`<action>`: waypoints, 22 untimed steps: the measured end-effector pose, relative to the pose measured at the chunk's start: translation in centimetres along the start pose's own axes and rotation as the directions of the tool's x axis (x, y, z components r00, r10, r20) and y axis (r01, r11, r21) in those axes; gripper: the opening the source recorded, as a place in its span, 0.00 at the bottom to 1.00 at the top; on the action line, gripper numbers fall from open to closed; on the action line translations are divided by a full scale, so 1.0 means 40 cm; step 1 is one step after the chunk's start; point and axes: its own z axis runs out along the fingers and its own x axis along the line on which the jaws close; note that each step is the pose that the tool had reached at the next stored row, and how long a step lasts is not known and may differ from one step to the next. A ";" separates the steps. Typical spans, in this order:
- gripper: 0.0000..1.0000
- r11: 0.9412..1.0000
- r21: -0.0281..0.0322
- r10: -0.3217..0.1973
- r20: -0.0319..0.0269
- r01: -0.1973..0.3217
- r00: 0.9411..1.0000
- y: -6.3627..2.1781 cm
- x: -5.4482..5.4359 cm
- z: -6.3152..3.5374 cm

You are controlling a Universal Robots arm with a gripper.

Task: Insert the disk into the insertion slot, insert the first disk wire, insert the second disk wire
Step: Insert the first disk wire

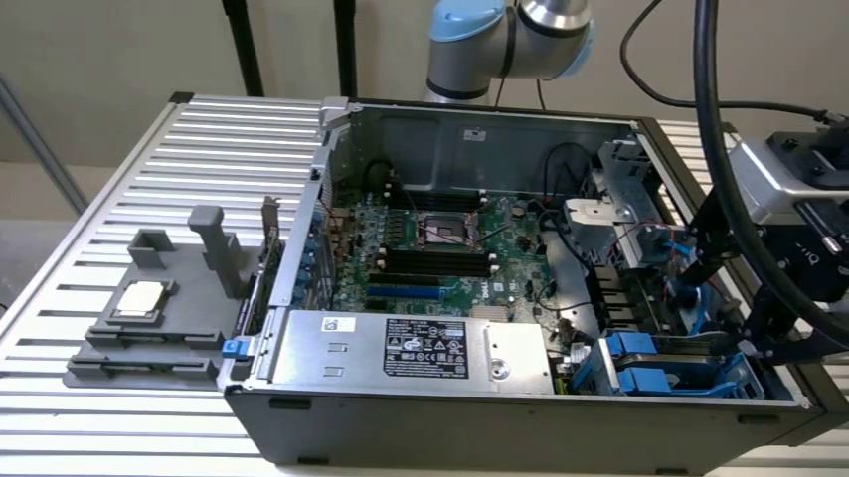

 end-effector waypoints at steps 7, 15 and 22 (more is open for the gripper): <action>0.67 1.000 -0.010 -0.002 0.001 0.002 1.000 0.005 0.046 -0.004; 0.67 1.000 -0.024 -0.002 0.025 0.002 1.000 -0.001 0.074 -0.007; 0.67 1.000 -0.024 -0.002 0.025 0.002 1.000 -0.001 0.074 -0.007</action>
